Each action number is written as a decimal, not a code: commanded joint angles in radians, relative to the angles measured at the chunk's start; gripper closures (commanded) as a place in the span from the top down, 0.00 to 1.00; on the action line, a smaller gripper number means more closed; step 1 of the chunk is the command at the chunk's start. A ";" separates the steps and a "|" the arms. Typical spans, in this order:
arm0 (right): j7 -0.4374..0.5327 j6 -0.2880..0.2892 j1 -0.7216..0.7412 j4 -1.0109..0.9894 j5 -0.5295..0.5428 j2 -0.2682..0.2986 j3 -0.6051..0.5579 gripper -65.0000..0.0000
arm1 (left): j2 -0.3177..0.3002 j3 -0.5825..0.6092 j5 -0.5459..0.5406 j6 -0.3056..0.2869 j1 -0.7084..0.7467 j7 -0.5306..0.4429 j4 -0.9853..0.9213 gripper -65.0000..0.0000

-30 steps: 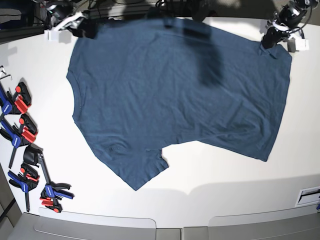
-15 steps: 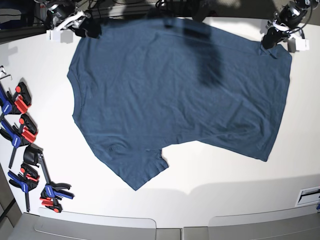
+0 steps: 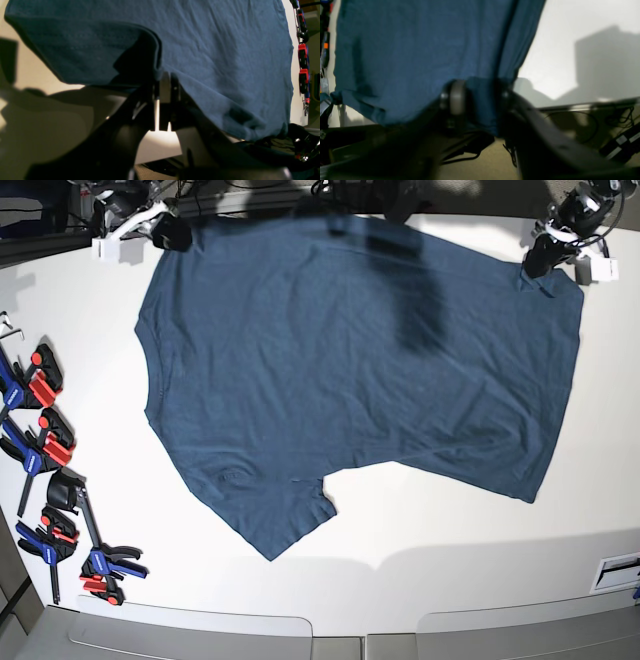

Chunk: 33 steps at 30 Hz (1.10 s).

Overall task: Fold the T-shirt properly
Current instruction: 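Hold both corners raised and drag the shirt edge further toward the robot, then lower the held edge onto the shirt body, folding it over lengthwise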

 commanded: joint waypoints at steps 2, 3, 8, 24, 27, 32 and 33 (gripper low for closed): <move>0.011 0.006 -0.013 0.011 0.012 0.009 0.005 0.00 | -0.011 -0.007 -0.022 -0.012 0.008 -0.017 0.011 0.00; 0.011 0.006 -0.013 0.011 0.013 0.009 0.005 0.00 | -0.012 -0.007 -0.021 -0.012 0.008 -0.016 0.011 0.00; -0.002 0.011 -0.013 0.018 0.078 0.009 0.008 0.00 | -0.012 -0.007 -0.022 -0.013 0.008 -0.017 0.011 0.00; -0.011 0.017 0.014 0.213 0.092 0.009 0.092 0.00 | -0.015 -0.062 -0.021 -0.043 0.002 -0.021 0.162 0.00; -0.011 0.017 0.063 0.213 0.085 0.009 0.092 0.00 | -0.015 -0.080 -0.021 -0.043 -0.013 -0.023 0.203 0.00; -0.011 0.017 0.164 0.213 0.010 0.009 0.092 0.00 | -0.014 -0.079 0.030 -0.043 -0.050 -0.023 0.208 0.00; -0.013 0.017 0.180 0.213 0.006 0.009 0.092 0.00 | -0.015 -0.079 0.050 -0.043 -0.053 -0.025 0.208 0.00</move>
